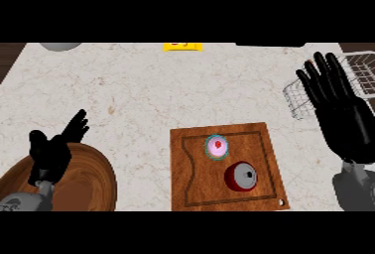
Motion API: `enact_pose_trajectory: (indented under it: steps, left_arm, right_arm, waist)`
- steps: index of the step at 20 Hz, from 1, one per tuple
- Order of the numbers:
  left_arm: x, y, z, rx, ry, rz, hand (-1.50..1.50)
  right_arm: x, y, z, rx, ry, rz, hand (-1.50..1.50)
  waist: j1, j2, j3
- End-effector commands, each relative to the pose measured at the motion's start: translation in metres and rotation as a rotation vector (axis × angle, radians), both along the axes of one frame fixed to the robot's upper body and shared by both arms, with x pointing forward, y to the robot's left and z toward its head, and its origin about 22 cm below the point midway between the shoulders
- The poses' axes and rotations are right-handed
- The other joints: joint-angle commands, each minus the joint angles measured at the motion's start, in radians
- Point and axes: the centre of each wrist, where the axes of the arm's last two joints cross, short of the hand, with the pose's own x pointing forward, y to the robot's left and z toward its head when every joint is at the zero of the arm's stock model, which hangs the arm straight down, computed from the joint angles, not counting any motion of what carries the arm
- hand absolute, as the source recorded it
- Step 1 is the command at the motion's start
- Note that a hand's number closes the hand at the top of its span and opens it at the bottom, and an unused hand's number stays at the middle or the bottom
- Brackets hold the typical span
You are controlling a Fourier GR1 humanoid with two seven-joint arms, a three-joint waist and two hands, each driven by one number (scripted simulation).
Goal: Pick the can from the cutting board and place it in the tiered basket
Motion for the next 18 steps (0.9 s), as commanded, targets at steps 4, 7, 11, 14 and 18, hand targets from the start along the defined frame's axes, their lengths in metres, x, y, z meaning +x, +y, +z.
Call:
enact_pose_trajectory:
  steps: [4, 7, 11, 14, 18]
  left_arm:
    - [0.016, 0.020, 0.029, 0.191, -0.201, 0.085, 0.00]
    - [0.011, 0.026, 0.025, 0.175, -0.160, 0.112, 0.00]
    - [0.014, 0.034, 0.044, 0.254, -0.262, 0.125, 0.00]
    - [0.013, 0.023, 0.039, 0.261, -0.266, 0.108, 0.00]
    - [0.009, 0.015, 0.032, 0.270, -0.287, 0.086, 0.00]
  right_arm:
    - [-0.035, -0.002, -0.040, 0.017, 0.181, -0.357, 1.50]
    - [-0.032, -0.030, -0.012, 0.280, -0.077, -0.716, 1.50]
    - [-0.105, -0.051, -0.126, -0.147, 0.567, -1.066, -1.50]
    - [-0.136, -0.016, -0.117, -0.189, 0.516, -1.134, -1.50]
    - [-0.169, 0.004, -0.089, -0.307, 0.575, -1.059, -1.50]
  waist:
    - [-0.051, -0.049, 0.021]
    - [-0.188, -0.122, 0.055]
    - [-0.096, -0.047, 0.015]
    - [-0.077, -0.051, 0.015]
    - [-0.040, -0.042, 0.012]
